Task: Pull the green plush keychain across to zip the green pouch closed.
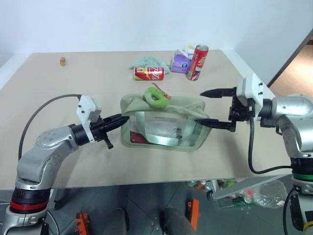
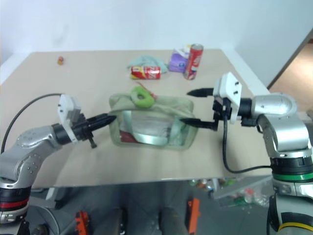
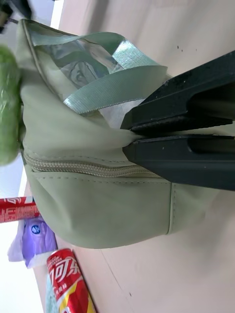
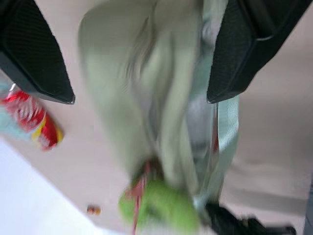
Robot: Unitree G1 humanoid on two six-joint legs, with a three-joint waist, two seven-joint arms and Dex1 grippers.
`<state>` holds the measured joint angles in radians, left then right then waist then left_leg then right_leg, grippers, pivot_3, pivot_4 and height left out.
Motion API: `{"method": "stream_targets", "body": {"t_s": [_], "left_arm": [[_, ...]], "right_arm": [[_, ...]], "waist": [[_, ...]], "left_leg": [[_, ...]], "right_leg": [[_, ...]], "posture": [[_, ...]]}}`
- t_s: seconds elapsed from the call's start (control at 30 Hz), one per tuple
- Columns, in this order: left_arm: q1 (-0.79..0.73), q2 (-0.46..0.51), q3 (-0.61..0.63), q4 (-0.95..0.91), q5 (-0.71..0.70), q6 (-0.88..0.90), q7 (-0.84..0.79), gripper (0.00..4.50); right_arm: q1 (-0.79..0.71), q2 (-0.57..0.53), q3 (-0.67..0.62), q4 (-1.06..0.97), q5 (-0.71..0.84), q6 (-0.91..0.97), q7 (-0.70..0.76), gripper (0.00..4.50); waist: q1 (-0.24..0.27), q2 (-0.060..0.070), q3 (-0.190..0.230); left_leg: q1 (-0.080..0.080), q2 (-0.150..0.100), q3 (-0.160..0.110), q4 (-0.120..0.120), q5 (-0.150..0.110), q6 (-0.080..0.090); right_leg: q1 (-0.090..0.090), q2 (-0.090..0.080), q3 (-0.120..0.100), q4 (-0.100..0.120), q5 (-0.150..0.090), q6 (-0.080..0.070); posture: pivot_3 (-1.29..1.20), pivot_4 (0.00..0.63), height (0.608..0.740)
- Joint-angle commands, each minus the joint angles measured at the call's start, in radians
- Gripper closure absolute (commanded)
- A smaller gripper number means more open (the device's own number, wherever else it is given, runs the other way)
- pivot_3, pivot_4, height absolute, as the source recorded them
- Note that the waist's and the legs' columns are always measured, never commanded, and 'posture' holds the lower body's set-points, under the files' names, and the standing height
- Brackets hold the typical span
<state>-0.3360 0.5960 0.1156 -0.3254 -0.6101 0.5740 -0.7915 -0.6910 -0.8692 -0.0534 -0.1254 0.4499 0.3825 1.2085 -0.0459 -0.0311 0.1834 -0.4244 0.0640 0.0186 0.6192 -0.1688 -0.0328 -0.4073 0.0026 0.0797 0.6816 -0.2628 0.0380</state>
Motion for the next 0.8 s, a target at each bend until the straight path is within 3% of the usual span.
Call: {"method": "stream_targets", "body": {"t_s": [0.03,0.23,0.53,0.63,0.8], "left_arm": [[-0.01,-0.013,-0.01,-0.044,-0.03,0.014,0.002,4.5],[-0.017,-0.021,-0.013,-0.059,-0.041,0.029,0.006,4.5],[-0.003,-0.014,-0.011,-0.074,-0.041,0.026,0.011,4.5],[0.004,-0.013,-0.01,-0.08,-0.037,0.025,0.016,4.5],[0.009,-0.007,-0.01,-0.081,-0.038,0.024,0.015,4.5]], "right_arm": [[-0.084,0.058,0.003,-0.141,0.038,0.056,-0.102,0.02],[-0.134,0.225,0.12,-0.222,0.008,0.129,-0.253,0.02],[-0.099,0.268,0.194,-0.16,-0.087,0.056,-0.262,0.02],[-0.071,0.247,0.191,-0.147,-0.101,0.035,-0.241,0.8],[-0.034,0.217,0.182,-0.127,-0.13,-0.002,-0.225,2.63]], "waist": [[0.0,0.0,0.0],[0.0,0.0,0.0],[0.002,-0.001,0.0],[0.002,0.0,0.0],[0.001,-0.001,0.0]], "left_leg": [[0.0,0.0,0.0,0.0,0.0,0.0],[-0.001,0.0,0.0,0.0,0.0,0.0],[-0.003,-0.001,-0.001,0.0,0.0,0.0],[-0.003,-0.001,-0.002,0.0,0.0,0.0],[-0.003,-0.001,-0.002,0.0,0.0,0.0]], "right_leg": [[0.0,0.0,0.0,0.0,0.0,0.0],[0.0,0.0,0.0,0.0,0.0,0.0],[-0.001,-0.002,-0.002,-0.001,-0.001,0.0],[-0.001,-0.002,-0.002,-0.001,-0.001,0.0],[-0.001,-0.001,-0.002,-0.001,-0.001,0.0]], "posture": [[0.0,0.15,0.74],[0.0,0.15,0.74],[0.0,0.15,0.74],[0.0,0.15,0.74],[0.0,0.15,0.74]]}}
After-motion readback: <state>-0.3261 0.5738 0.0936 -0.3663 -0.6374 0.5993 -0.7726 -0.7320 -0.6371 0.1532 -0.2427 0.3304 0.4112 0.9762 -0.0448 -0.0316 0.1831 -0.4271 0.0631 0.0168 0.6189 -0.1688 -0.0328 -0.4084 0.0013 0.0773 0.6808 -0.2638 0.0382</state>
